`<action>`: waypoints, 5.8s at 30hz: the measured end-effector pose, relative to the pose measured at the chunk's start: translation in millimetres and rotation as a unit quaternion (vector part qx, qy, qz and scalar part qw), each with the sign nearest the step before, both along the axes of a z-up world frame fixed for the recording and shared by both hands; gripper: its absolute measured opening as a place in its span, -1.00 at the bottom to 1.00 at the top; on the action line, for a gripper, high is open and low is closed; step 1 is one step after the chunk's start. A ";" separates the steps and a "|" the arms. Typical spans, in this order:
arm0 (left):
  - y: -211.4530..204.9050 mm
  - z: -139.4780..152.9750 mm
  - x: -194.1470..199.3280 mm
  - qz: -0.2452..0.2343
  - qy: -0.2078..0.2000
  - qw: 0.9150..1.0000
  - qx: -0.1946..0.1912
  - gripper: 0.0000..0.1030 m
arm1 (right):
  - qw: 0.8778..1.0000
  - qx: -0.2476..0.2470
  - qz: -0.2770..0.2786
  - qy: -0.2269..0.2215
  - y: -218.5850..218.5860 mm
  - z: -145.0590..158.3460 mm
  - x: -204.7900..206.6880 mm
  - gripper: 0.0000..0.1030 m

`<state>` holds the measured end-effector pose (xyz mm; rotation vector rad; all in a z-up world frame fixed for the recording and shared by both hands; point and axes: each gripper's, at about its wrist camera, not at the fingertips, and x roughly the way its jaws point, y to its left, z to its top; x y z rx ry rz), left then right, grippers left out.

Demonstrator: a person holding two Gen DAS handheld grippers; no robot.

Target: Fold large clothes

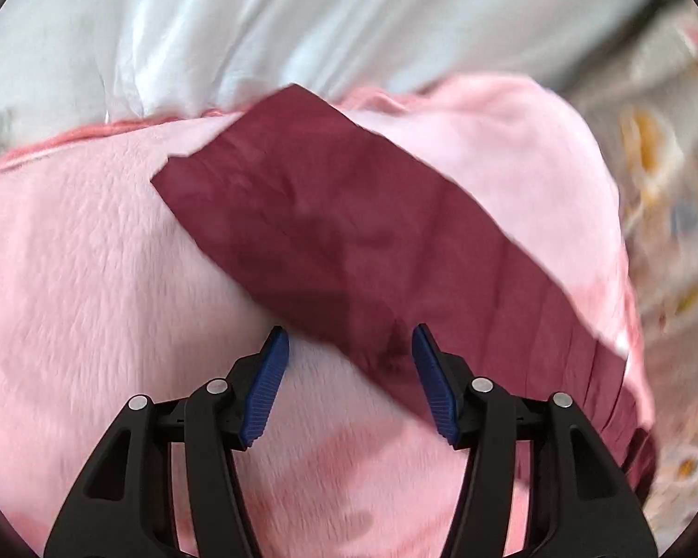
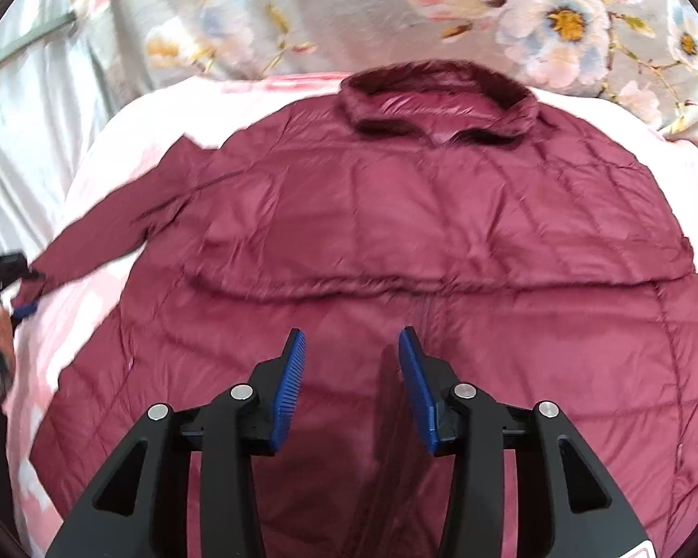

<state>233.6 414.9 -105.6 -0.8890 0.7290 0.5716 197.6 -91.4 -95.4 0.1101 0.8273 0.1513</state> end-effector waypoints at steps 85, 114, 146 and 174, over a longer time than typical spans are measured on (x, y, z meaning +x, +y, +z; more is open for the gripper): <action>-320.4 10.2 93.9 -0.361 0.056 0.918 0.152 -0.81 | 0.985 0.001 -0.171 0.033 -170.3 -29.0 61.2 -0.94; -421.7 6.6 86.3 -0.449 0.013 0.861 0.240 -0.33 | 0.994 0.003 -0.105 0.018 -102.8 -25.1 58.4 -0.80; -421.4 24.8 239.6 -0.480 0.019 0.877 0.004 -0.78 | 0.955 0.266 -0.125 0.022 -183.1 -2.3 191.7 -0.84; -419.2 102.0 251.2 -0.476 -0.055 0.863 0.159 -0.62 | 0.974 0.153 -0.159 -0.043 -197.7 72.1 228.8 -0.63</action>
